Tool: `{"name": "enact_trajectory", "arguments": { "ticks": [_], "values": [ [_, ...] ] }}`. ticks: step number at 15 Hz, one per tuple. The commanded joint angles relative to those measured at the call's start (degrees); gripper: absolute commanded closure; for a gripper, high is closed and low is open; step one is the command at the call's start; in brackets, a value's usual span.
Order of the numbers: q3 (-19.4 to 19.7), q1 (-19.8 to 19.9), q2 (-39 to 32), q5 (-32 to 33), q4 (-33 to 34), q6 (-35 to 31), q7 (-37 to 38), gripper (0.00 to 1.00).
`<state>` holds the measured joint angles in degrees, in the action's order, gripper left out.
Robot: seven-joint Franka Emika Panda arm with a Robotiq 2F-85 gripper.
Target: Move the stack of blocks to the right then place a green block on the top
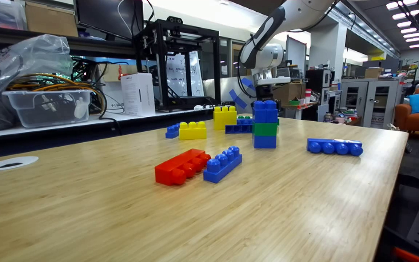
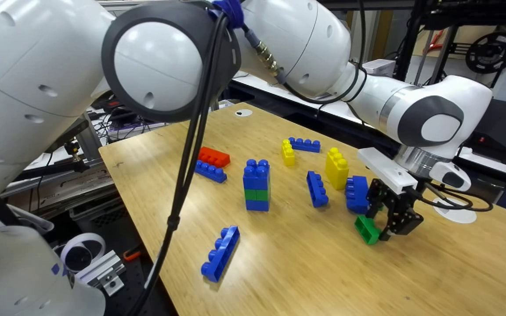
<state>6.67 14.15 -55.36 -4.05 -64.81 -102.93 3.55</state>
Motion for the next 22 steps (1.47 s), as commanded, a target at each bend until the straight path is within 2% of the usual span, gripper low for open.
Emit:
{"name": "enact_trajectory", "arguments": {
  "ticks": [1, 7, 11, 15, 17, 22],
  "values": [
    [-0.39, 0.84, -1.57, -0.77, 3.09, 2.5, 0.34, 0.62],
    [-0.91, 1.35, 3.83, -0.78, -0.62, -5.93, -4.32, 0.62],
    [-1.54, 1.3, 10.36, -0.84, -6.1, -13.41, -10.48, 0.62],
    [-3.99, 2.45, 18.4, -2.85, -17.07, -23.83, -21.82, 0.62],
    [-6.44, 4.38, 21.92, -4.98, -22.59, -27.84, -28.35, 0.62],
    [-10.83, 9.22, 30.7, -13.86, -37.39, -33.35, -45.46, 0.62]
  ]
}}
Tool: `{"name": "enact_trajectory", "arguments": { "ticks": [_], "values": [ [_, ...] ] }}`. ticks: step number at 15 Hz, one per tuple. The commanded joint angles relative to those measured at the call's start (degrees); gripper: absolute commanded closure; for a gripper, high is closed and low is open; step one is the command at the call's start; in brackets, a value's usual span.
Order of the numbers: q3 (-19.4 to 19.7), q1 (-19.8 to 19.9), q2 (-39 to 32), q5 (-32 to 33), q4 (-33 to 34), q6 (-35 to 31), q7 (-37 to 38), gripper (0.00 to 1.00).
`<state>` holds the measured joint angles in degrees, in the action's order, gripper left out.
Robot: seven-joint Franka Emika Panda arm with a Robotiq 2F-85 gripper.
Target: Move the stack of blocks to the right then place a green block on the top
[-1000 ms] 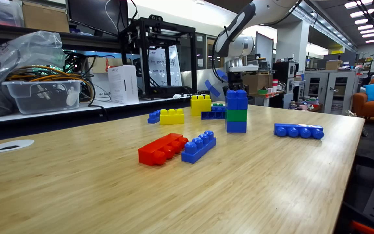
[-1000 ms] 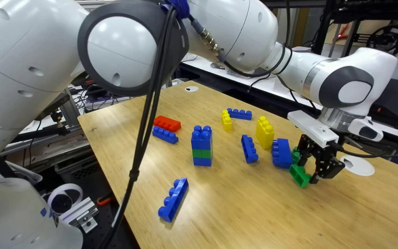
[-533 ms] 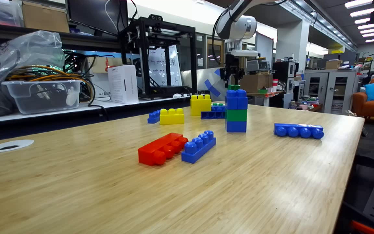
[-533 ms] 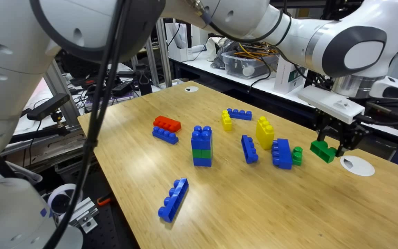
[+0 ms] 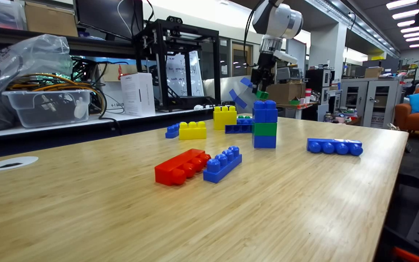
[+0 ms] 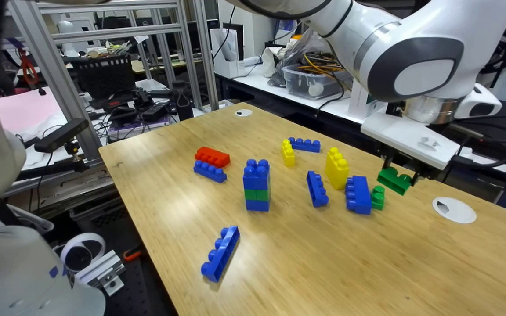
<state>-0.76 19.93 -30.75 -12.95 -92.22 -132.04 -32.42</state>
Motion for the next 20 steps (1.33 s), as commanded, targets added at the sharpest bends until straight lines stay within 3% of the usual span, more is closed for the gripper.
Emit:
{"name": "enact_trajectory", "arguments": {
  "ticks": [1, 6, 12, 15, 20],
  "values": [
    [-3.89, 4.17, 7.53, -7.42, -12.35, -4.19, -13.3, 0.62],
    [-3.11, 4.98, 13.17, -18.63, -20.29, -0.69, -32.27, 0.62],
    [-0.08, 3.09, 15.35, -23.76, -20.77, 7.25, -46.43, 0.62],
    [1.19, 2.03, 15.62, -23.78, -19.77, 11.16, -50.52, 0.62],
    [3.14, -0.14, 16.77, -23.52, -21.03, 11.96, -49.05, 0.62]
  ]
}}
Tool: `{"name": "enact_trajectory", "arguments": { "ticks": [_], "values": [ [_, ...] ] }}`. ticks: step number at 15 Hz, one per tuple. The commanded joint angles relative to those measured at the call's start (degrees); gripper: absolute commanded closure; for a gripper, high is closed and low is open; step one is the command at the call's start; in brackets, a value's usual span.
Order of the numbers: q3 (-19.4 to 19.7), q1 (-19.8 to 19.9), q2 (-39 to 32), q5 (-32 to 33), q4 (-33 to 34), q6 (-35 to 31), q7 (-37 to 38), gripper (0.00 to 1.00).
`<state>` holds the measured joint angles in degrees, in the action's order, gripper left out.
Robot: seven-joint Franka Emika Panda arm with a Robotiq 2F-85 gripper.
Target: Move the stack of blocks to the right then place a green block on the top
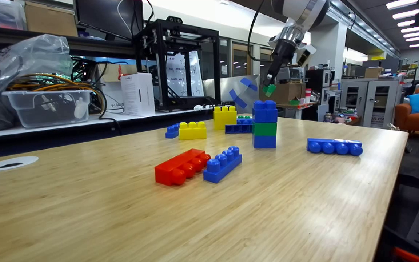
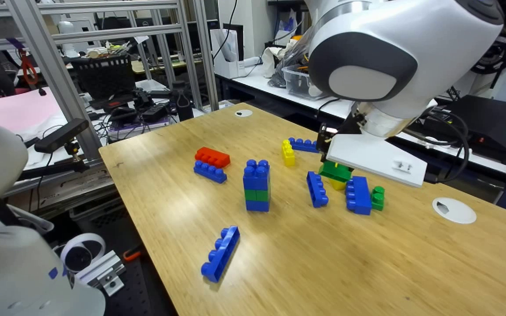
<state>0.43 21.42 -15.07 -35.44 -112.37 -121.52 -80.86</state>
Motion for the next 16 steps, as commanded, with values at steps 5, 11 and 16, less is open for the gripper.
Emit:
{"name": "enact_trajectory", "arguments": {
  "ticks": [5, 11, 16],
  "values": [
    [2.78, -3.01, 2.24, -1.58, -2.62, 2.03, 1.62, 0.62],
    [3.63, -4.59, 5.25, -2.32, -5.44, 3.78, 6.32, 0.62],
    [4.5, -6.4, 8.16, -2.51, -8.18, 2.74, 10.91, 0.62]
  ]
}}
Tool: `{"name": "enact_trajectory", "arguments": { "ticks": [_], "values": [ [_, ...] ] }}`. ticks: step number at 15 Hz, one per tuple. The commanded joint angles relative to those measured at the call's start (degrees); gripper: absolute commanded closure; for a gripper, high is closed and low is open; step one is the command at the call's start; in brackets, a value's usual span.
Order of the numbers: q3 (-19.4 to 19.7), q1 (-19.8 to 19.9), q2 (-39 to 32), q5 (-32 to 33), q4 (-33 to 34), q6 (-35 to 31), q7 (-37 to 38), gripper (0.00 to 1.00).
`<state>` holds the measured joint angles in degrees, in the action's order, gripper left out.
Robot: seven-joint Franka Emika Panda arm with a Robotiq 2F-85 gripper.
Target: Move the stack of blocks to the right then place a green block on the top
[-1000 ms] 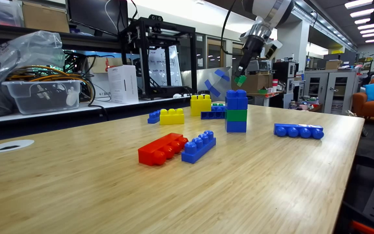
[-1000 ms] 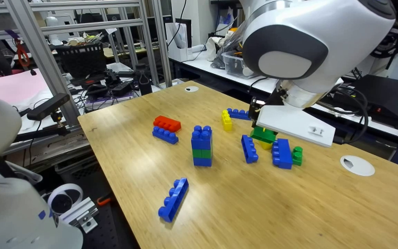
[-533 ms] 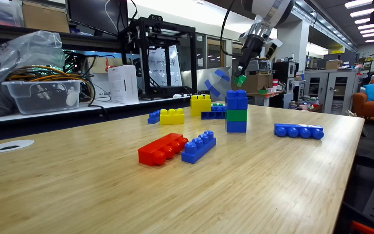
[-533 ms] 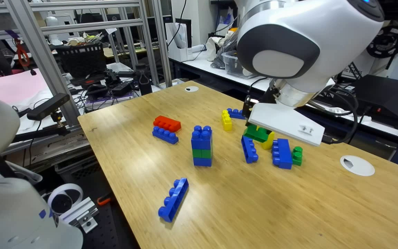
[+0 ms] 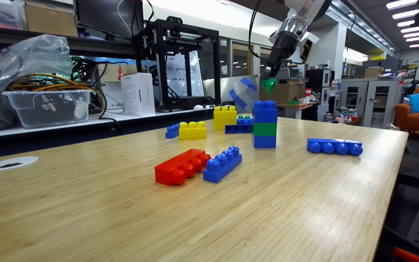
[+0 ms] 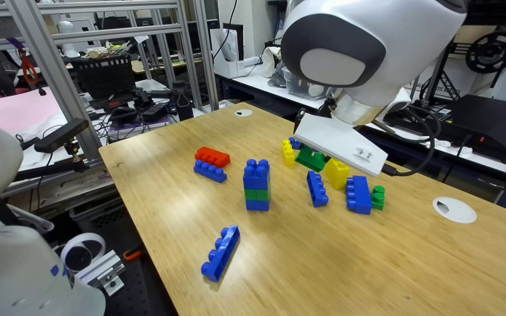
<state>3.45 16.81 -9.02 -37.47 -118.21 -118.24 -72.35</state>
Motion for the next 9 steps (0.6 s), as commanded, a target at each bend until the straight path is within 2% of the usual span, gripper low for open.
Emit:
{"name": "enact_trajectory", "arguments": {
  "ticks": [1, 6, 9],
  "values": [
    [1.56, -2.15, 2.53, -0.2, -2.73, -0.49, 2.84, 0.62],
    [1.41, -3.83, 4.74, -1.34, -4.9, -0.58, -2.08, 0.62],
    [1.46, -4.49, 5.66, -1.47, -5.66, 0.75, -8.39, 0.62]
  ]
}}
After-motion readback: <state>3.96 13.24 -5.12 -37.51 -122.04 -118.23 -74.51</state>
